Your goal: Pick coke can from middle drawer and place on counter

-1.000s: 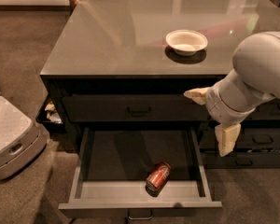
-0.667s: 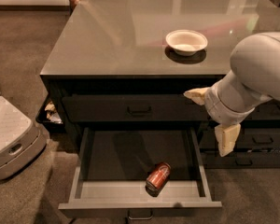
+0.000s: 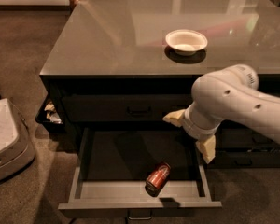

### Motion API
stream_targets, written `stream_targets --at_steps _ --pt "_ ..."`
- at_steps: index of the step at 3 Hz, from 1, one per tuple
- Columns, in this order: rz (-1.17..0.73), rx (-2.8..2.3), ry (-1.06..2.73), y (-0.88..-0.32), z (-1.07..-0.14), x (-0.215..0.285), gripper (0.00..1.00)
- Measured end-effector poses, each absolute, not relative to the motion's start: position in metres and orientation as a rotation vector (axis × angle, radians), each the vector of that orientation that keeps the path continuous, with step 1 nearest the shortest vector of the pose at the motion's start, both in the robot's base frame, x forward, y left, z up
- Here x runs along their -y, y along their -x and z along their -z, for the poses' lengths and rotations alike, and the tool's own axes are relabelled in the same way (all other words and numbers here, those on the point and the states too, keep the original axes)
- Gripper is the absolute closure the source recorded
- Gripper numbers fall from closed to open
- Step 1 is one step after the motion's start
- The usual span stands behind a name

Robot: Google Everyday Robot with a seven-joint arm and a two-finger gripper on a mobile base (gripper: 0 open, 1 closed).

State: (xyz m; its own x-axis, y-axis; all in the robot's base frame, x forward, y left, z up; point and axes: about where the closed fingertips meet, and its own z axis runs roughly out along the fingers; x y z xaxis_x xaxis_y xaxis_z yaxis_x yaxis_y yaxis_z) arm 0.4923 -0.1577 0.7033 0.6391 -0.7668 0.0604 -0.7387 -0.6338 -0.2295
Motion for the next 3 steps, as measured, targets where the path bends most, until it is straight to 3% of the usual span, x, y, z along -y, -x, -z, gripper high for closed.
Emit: stream_targets --at_steps 3 --pt "-0.051 -0.719 2.773 -0.501 -0.538 0.135 0.00"
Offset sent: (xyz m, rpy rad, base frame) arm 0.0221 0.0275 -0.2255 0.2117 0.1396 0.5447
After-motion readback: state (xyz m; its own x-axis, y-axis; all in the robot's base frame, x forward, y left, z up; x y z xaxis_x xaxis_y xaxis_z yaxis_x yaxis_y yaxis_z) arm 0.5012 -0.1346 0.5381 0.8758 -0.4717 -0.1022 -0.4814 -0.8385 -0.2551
